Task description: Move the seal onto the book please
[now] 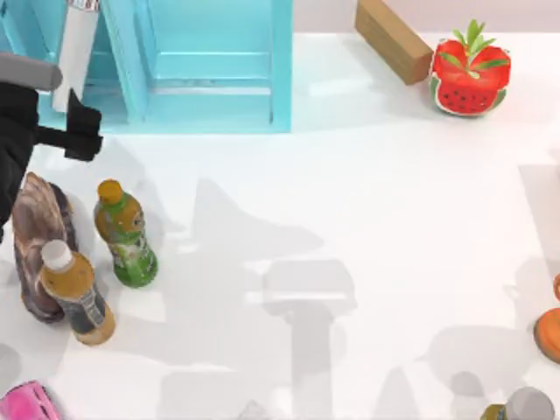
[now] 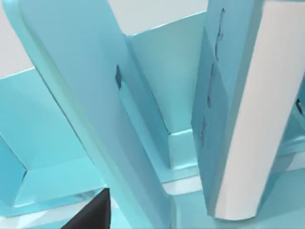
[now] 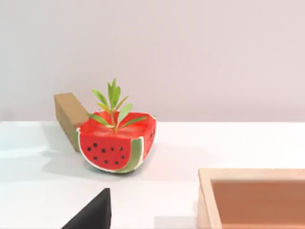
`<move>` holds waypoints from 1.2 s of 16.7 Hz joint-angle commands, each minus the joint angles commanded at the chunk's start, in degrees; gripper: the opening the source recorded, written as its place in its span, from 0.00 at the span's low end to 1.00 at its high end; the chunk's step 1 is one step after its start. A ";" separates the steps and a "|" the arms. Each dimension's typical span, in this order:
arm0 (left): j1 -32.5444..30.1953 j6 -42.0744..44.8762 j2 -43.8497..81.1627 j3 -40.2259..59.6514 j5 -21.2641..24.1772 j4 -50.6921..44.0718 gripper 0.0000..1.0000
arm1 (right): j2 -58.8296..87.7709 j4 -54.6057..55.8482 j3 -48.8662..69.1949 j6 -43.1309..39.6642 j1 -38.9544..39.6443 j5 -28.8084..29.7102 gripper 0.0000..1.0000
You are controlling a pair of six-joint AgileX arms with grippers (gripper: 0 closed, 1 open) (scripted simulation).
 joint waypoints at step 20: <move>1.42 3.66 21.83 17.24 1.97 4.62 1.00 | 0.00 0.00 0.00 0.00 0.00 0.00 1.00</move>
